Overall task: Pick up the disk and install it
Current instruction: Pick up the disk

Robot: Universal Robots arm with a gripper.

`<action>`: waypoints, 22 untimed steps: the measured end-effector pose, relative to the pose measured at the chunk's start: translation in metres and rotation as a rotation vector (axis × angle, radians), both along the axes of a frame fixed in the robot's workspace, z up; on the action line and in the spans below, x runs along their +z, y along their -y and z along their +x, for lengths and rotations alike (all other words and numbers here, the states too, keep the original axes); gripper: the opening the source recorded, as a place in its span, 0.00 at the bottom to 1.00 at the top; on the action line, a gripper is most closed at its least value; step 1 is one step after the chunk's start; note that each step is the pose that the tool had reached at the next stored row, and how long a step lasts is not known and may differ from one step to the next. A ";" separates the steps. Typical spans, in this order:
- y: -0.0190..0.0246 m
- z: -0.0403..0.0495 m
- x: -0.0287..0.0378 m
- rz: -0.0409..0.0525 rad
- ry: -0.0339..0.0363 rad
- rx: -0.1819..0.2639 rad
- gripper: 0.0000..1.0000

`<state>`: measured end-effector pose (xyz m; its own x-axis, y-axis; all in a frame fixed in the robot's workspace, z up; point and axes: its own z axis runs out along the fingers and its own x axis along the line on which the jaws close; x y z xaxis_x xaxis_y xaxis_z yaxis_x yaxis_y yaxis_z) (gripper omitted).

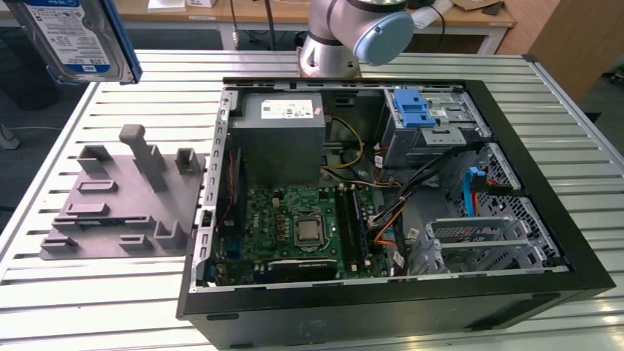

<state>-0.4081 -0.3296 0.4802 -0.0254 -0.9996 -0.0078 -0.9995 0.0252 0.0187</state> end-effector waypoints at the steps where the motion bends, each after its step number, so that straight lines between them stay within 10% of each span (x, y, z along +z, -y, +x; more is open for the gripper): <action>1: 0.0000 0.0000 0.0009 0.0000 0.0001 0.000 0.36; 9: 0.0000 0.0000 0.0140 -0.0001 -0.0002 0.000 0.36; 22: 0.0000 0.0016 0.0140 -0.0003 0.0001 0.000 0.36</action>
<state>-0.4066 -0.3296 0.4942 -0.0255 -0.9996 -0.0075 -0.9995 0.0254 0.0186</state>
